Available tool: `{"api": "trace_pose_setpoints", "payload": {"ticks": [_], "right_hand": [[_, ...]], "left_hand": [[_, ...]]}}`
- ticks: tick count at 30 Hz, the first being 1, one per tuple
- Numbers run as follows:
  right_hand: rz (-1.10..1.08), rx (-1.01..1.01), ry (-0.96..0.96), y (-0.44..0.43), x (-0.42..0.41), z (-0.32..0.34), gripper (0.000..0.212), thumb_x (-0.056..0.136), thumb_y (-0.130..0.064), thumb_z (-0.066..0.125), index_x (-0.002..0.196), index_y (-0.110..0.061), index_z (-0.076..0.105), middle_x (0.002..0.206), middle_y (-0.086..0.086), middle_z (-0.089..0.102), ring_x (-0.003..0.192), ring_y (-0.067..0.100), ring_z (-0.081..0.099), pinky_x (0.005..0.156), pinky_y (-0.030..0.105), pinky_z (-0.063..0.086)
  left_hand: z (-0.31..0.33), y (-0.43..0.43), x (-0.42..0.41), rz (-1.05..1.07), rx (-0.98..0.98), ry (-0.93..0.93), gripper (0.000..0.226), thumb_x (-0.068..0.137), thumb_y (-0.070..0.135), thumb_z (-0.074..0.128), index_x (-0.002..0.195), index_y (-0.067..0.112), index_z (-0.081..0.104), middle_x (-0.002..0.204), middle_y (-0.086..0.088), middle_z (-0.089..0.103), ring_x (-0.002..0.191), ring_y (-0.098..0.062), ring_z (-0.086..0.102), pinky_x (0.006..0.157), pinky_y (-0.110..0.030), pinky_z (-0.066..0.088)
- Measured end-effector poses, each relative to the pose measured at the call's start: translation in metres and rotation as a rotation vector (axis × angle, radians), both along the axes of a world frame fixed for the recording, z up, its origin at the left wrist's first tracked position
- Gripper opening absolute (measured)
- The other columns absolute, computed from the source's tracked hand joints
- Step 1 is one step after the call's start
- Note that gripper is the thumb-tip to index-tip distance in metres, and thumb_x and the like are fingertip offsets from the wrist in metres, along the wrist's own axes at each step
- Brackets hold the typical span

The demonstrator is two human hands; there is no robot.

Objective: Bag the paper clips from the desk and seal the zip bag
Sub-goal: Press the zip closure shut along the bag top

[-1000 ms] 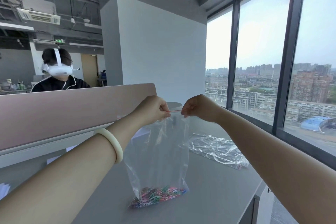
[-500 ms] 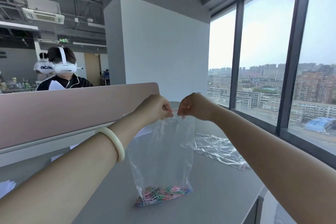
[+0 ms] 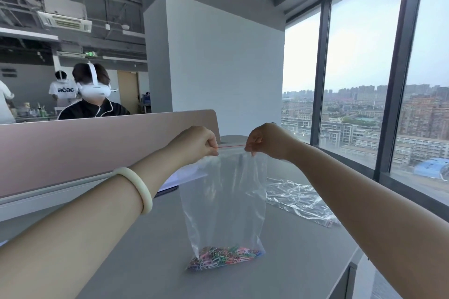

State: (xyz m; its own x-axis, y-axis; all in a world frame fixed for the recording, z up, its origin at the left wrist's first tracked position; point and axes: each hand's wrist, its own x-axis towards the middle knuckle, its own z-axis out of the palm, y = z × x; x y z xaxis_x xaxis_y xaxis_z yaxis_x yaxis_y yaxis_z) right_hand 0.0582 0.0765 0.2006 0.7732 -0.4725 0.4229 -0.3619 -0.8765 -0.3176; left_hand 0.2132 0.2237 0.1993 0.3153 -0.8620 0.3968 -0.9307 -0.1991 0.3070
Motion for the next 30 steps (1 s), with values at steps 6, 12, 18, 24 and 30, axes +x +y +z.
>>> {"api": "trace_pose_setpoints", "payload": {"ticks": [6,12,18,24,30], "right_hand": [[-0.037,-0.029,0.011,-0.005,-0.002,-0.001,0.026,0.078,-0.028,0.069,0.055,-0.037,0.059,0.060,-0.016,0.063,0.081,0.011,0.065,0.089,0.033,0.049],[-0.060,-0.034,0.024,-0.010,-0.004,-0.001,0.026,0.078,-0.030,0.069,0.055,-0.038,0.058,0.065,-0.015,0.064,0.084,0.015,0.066,0.088,0.038,0.051],[-0.060,-0.046,0.035,-0.010,-0.003,-0.001,0.012,0.081,-0.031,0.065,0.069,-0.034,0.065,0.066,-0.014,0.067,0.085,0.011,0.064,0.088,0.036,0.050],[-0.075,-0.042,-0.126,-0.001,0.010,0.018,0.009,0.080,-0.034,0.066,0.074,-0.028,0.070,0.062,-0.017,0.065,0.077,0.007,0.063,0.074,0.025,0.043],[-0.046,-0.058,-0.038,0.015,0.033,0.004,0.009,0.083,-0.031,0.063,0.083,-0.027,0.071,0.075,-0.011,0.070,0.077,0.007,0.059,0.082,0.028,0.038]], "left_hand": [[0.000,0.017,0.014,0.037,0.031,-0.035,0.008,0.085,0.017,0.062,0.086,0.013,0.068,0.083,0.005,0.062,0.086,-0.018,0.062,0.075,-0.025,0.044],[-0.005,0.028,0.024,0.103,0.067,-0.122,0.011,0.090,0.015,0.055,0.087,0.009,0.064,0.076,0.006,0.055,0.080,-0.017,0.053,0.068,-0.025,0.037],[-0.007,0.028,0.029,0.112,0.073,-0.155,0.018,0.091,0.019,0.052,0.074,0.019,0.049,0.081,0.003,0.051,0.082,-0.021,0.050,0.068,-0.027,0.034],[0.022,0.037,0.042,0.138,-0.028,-0.248,0.008,0.091,0.013,0.053,0.086,0.012,0.059,0.090,0.002,0.055,0.088,-0.020,0.053,0.075,-0.027,0.036],[0.011,0.050,0.059,0.199,0.014,-0.213,0.011,0.088,0.011,0.055,0.088,0.005,0.065,0.091,-0.003,0.062,0.088,-0.020,0.056,0.075,-0.025,0.038]]}}
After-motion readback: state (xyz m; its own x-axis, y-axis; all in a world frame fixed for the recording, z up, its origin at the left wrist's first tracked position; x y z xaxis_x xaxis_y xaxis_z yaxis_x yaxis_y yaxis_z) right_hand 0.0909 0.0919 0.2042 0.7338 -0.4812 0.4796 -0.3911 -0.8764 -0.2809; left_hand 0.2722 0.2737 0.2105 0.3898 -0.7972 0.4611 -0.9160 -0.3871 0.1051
